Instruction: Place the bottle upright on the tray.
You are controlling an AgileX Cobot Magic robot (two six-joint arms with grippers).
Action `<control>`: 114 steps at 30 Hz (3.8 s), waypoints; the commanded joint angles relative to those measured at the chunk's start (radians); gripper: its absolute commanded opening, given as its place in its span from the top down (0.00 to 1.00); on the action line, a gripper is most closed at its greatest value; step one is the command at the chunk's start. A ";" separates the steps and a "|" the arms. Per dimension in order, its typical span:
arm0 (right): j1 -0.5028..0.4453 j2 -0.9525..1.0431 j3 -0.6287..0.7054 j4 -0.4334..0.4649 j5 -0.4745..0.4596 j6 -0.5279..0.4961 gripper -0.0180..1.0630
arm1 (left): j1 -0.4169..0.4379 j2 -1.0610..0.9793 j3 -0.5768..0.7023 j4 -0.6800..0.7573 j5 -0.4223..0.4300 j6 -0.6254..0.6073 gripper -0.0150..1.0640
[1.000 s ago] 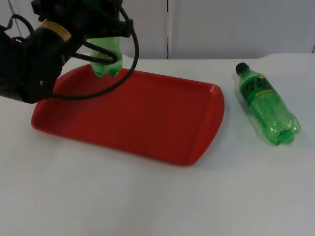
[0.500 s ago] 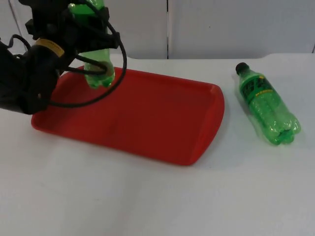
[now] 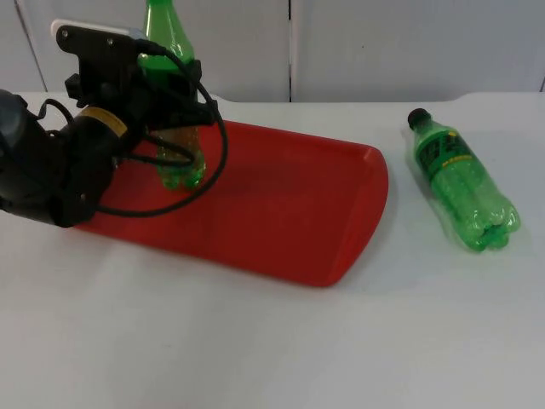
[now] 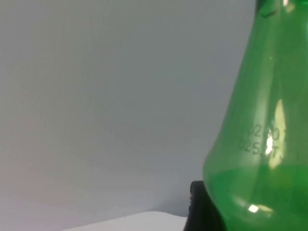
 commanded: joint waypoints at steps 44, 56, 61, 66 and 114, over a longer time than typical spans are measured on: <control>-0.008 -0.003 0.002 -0.005 -0.005 0.000 0.02 | -0.001 0.007 -0.005 0.023 0.008 -0.004 0.01; -0.008 -0.003 0.002 -0.005 -0.005 0.000 0.02 | -0.001 0.005 0.115 0.005 -0.028 0.014 0.01; -0.008 -0.003 0.002 -0.005 -0.005 0.000 0.02 | -0.001 0.003 0.157 0.002 -0.028 0.014 0.01; -0.008 -0.003 0.002 -0.005 -0.005 0.000 0.02 | -0.001 -0.014 0.209 0.002 -0.028 0.014 0.01; -0.008 -0.003 0.002 -0.005 -0.005 0.000 0.02 | -0.001 -1.185 0.534 0.083 0.912 -0.217 0.01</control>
